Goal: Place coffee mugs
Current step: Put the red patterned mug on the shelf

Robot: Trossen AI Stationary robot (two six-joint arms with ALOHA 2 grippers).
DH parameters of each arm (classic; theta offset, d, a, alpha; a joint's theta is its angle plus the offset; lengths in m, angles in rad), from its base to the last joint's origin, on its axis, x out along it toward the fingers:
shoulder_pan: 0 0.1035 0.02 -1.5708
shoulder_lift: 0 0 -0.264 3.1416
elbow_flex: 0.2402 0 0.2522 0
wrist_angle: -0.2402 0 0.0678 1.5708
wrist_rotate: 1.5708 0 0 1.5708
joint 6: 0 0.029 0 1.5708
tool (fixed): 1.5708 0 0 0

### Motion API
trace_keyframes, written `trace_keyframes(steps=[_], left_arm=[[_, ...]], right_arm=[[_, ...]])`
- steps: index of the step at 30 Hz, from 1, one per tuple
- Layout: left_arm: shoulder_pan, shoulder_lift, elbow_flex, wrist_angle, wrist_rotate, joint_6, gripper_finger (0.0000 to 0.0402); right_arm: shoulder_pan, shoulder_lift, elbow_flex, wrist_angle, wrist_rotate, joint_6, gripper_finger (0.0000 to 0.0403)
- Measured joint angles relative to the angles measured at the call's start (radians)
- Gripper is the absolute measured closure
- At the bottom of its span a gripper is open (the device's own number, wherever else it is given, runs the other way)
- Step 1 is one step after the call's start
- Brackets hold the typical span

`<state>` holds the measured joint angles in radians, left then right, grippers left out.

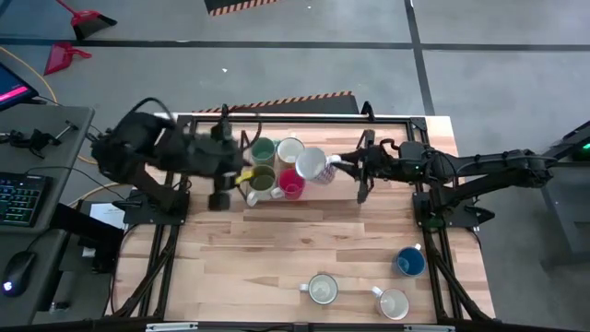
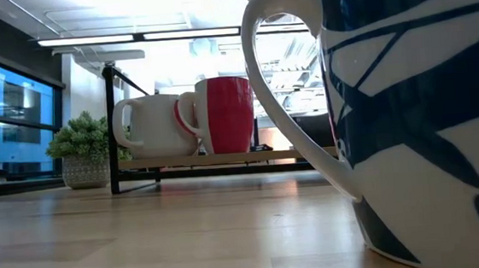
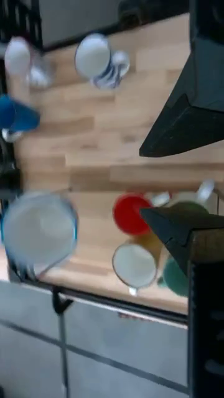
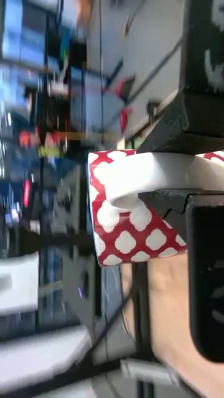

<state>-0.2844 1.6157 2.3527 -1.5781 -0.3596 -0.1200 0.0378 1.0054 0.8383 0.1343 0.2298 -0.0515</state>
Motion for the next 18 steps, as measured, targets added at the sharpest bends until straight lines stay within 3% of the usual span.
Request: trace_keyframes(steps=[4,7,11,18], left_arm=[[-0.08,-0.057,-0.085,0.007,0.033,0.009,0.027],[-0.133,-0.142,-0.239,0.011,0.038,-0.03,0.027],[-0.203,-0.297,-0.52,0.102,0.066,-0.107,0.027],[-0.337,-0.64,-1.097,0.542,0.141,-0.213,0.027]], right_arm=[[0.045,0.0,0.0,0.025,0.168,0.001,0.0374],[0.099,0.002,0.0,0.049,0.305,-0.002,0.0374],[0.181,0.006,0.0,0.061,0.525,-0.002,0.0374],[0.315,0.082,0.0,0.16,0.916,-0.009,0.0374]])
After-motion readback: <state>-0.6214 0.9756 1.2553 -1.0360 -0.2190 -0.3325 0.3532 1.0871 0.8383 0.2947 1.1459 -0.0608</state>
